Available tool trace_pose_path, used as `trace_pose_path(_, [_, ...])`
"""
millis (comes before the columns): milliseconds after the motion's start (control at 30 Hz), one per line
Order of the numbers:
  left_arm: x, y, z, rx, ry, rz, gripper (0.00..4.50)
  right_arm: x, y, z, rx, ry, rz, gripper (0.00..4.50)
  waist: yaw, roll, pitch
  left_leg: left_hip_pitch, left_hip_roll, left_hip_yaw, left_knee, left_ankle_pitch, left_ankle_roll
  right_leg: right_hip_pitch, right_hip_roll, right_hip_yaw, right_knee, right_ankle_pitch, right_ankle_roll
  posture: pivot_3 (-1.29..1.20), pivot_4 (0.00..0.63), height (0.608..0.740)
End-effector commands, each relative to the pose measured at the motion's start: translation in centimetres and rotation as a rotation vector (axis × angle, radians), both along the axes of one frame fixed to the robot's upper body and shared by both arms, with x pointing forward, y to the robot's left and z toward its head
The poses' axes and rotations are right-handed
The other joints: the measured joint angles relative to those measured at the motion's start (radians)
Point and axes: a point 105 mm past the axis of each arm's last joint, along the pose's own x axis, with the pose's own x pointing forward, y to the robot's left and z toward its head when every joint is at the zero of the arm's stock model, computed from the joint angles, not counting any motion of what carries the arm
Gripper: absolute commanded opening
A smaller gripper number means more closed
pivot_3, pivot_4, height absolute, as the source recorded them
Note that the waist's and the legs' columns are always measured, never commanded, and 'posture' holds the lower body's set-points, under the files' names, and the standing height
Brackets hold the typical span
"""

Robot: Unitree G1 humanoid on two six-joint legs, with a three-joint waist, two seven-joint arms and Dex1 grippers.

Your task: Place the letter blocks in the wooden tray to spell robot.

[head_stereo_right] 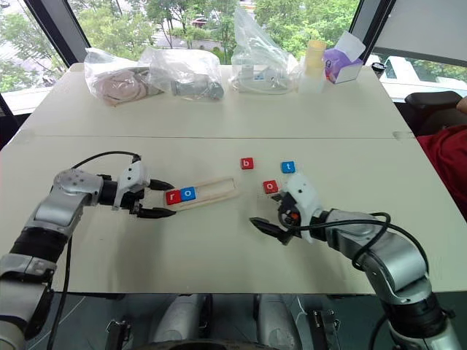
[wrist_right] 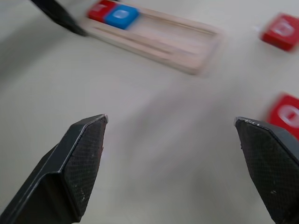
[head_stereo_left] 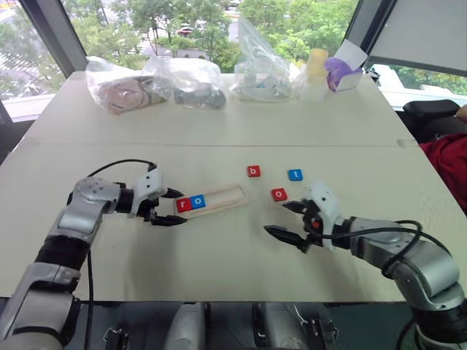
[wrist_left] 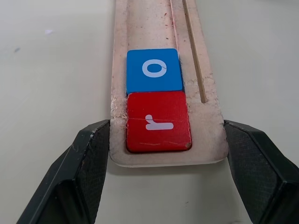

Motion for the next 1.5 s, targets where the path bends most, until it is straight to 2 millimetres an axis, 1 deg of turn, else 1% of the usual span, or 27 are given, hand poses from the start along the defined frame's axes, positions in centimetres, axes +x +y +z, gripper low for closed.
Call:
trace_pose_path(33, [0.2, -1.1, 1.1, 0.021, -0.026, -0.1, 3.12, 0.5, -0.9, 0.8, 0.038, -0.034, -0.052, 4.5, 0.0, 0.0, 0.0, 0.0, 0.0, 0.0, 0.0, 0.0, 0.0, 0.0, 0.0, 0.0, 0.0, 0.0, 0.0, 0.0, 0.15, 0.74])
trace_pose_path(200, [0.8, -2.2, 0.6, 0.041, -0.023, -0.167, 3.12, 0.2, -0.9, 0.5, 0.044, -0.028, -0.07, 4.5, -0.004, 0.0, 0.0, 0.001, 0.0, 0.0, 0.0, 0.0, 0.0, 0.0, 0.002, 0.0, 0.0, 0.0, 0.0, 0.0, 0.15, 0.74])
trace_pose_path(500, [1.2, -2.0, -0.5, 0.046, 0.003, -0.184, 3.12, 0.0, -0.8, 0.2, 0.037, -0.023, -0.078, 4.5, -0.003, 0.0, 0.0, 0.0, 0.0, 0.0, 0.0, 0.0, 0.0, 0.0, 0.002, 0.0, 0.0, 0.0, 0.001, 0.0, 0.15, 0.74])
trace_pose_path(533, [1.2, -2.0, -0.5, 0.043, 0.008, -0.181, 4.16, 0.0, -0.7, 0.3, 0.037, -0.024, -0.078, 4.5, -0.003, 0.0, 0.0, 0.0, 0.0, 0.0, 0.0, 0.0, 0.0, 0.0, 0.002, 0.0, 0.0, 0.001, 0.001, 0.0, 0.15, 0.74])
trace_pose_path(567, [1.1, -2.0, -0.7, 0.044, 0.012, -0.18, 4.49, 0.0, -0.7, 0.3, 0.036, -0.025, -0.077, 4.5, -0.002, 0.0, 0.0, 0.0, 0.0, 0.0, 0.0, 0.0, 0.0, 0.0, 0.002, 0.0, 0.0, 0.001, 0.001, 0.0, 0.15, 0.74])
trace_pose_path(667, [1.5, -1.8, -0.8, 0.049, -0.024, -0.144, 4.49, 0.6, -0.6, 0.7, 0.033, -0.055, -0.081, 4.5, -0.002, 0.0, 0.0, 0.0, 0.0, 0.0, 0.0, 0.0, 0.0, 0.0, 0.002, 0.0, 0.0, 0.001, 0.001, 0.0, 0.15, 0.74])
trace_pose_path(733, [1.4, -1.5, -0.7, 0.051, -0.032, -0.141, 4.49, 1.2, -0.6, 1.3, 0.048, -0.087, -0.099, 4.5, -0.004, 0.0, 0.0, 0.0, 0.0, 0.0, 0.0, 0.0, 0.0, 0.0, 0.002, 0.0, 0.0, 0.001, 0.001, 0.0, 0.15, 0.74])
trace_pose_path(833, [1.1, -0.6, -0.1, 0.053, -0.046, -0.125, 4.49, 2.9, 0.2, 2.5, 0.075, -0.147, -0.133, 4.5, -0.01, 0.0, 0.0, 0.001, 0.0, 0.0, 0.001, 0.0, 0.0, 0.0, 0.003, 0.0, 0.001, 0.001, 0.001, 0.0, 0.15, 0.74])
trace_pose_path(900, [0.7, 0.2, 0.6, 0.065, -0.058, -0.115, 4.49, 4.8, 1.0, 2.7, 0.061, -0.175, -0.177, 4.5, -0.014, 0.0, 0.0, 0.001, 0.001, 0.0, 0.0, 0.0, 0.0, -0.001, 0.003, 0.001, 0.001, 0.001, 0.001, 0.0, 0.15, 0.74])
trace_pose_path(1000, [-0.4, 1.0, 2.1, 0.065, -0.057, -0.097, 4.49, 7.4, 2.7, 2.9, 0.061, -0.18, -0.239, 4.5, -0.026, 0.0, 0.0, 0.0, 0.001, 0.0, -0.001, 0.0, 0.0, -0.002, 0.004, 0.001, 0.003, 0.002, 0.0, 0.0, 0.15, 0.74])
trace_pose_path(1033, [-0.7, 1.2, 2.6, 0.063, -0.06, -0.082, 4.49, 8.2, 3.0, 2.8, 0.064, -0.168, -0.277, 4.5, -0.027, 0.0, 0.0, 0.0, 0.002, -0.001, 0.0, 0.0, 0.0, -0.003, 0.004, 0.001, 0.004, 0.002, 0.0, 0.0, 0.15, 0.74])
trace_pose_path(1067, [-0.7, 1.5, 3.4, 0.05, -0.08, -0.044, 4.49, 9.0, 3.5, 2.6, 0.067, -0.154, -0.306, 4.5, -0.027, 0.0, 0.0, 0.0, 0.002, -0.001, -0.001, 0.0, 0.0, -0.004, 0.003, 0.001, 0.005, 0.002, 0.0, 0.0, 0.15, 0.74])
trace_pose_path(1133, [-0.4, 2.2, 5.5, 0.01, -0.136, 0.065, 4.49, 10.4, 5.3, 2.3, 0.088, -0.13, -0.33, 4.5, -0.025, 0.0, 0.0, -0.001, 0.001, -0.001, -0.001, 0.0, 0.0, -0.007, 0.001, 0.001, 0.008, 0.001, 0.0, 0.0, 0.15, 0.74])
trace_pose_path(1200, [-0.4, 2.3, 7.0, -0.01, -0.193, 0.142, 4.49, 11.4, 6.2, 1.7, 0.086, -0.106, -0.349, 4.5, -0.029, -0.001, 0.0, -0.002, 0.001, -0.001, 0.0, 0.0, 0.0, -0.008, 0.001, 0.001, 0.009, 0.001, 0.0, 0.0, 0.15, 0.74])
trace_pose_path(1233, [-0.3, 2.1, 7.9, -0.05, -0.222, 0.187, 4.49, 11.8, 6.5, 1.5, 0.078, -0.102, -0.366, 4.5, -0.027, -0.001, 0.0, -0.002, 0.001, -0.001, -0.001, 0.0, 0.0, -0.009, 0.0, 0.002, 0.01, 0.002, 0.001, 0.0, 0.15, 0.74])
trace_pose_path(1300, [-0.1, 1.6, 10.2, -0.182, -0.261, 0.285, 4.49, 12.4, 6.9, 1.0, 0.067, -0.09, -0.39, 4.5, -0.024, 0.0, 0.0, -0.002, 0.0, -0.002, -0.001, 0.0, 0.0, -0.008, 0.0, 0.002, 0.009, 0.002, 0.001, 0.0, 0.15, 0.74])
trace_pose_path(1333, [-0.5, 1.4, 11.0, -0.243, -0.261, 0.309, 4.49, 12.5, 7.2, 1.0, 0.066, -0.083, -0.397, 4.5, -0.023, -0.001, 0.0, -0.002, 0.0, -0.002, 0.0, 0.0, 0.0, -0.009, -0.001, 0.002, 0.01, 0.002, 0.001, 0.0, 0.15, 0.74])
trace_pose_path(1400, [-1.4, 1.1, 11.7, -0.294, -0.255, 0.333, 4.49, 12.6, 7.9, 0.8, 0.061, -0.074, -0.392, 4.5, -0.03, -0.001, 0.0, -0.002, 0.0, -0.001, 0.0, 0.0, 0.0, -0.009, -0.001, 0.002, 0.009, 0.002, 0.001, 0.0, 0.15, 0.74])
trace_pose_path(1500, [-2.3, 1.2, 11.2, -0.283, -0.248, 0.374, 4.49, 12.8, 8.6, 0.5, 0.033, -0.067, -0.387, 4.5, -0.038, -0.001, 0.0, -0.002, 0.0, -0.001, -0.001, 0.0, 0.0, -0.009, 0.0, 0.003, 0.01, 0.002, 0.001, 0.0, 0.15, 0.74])
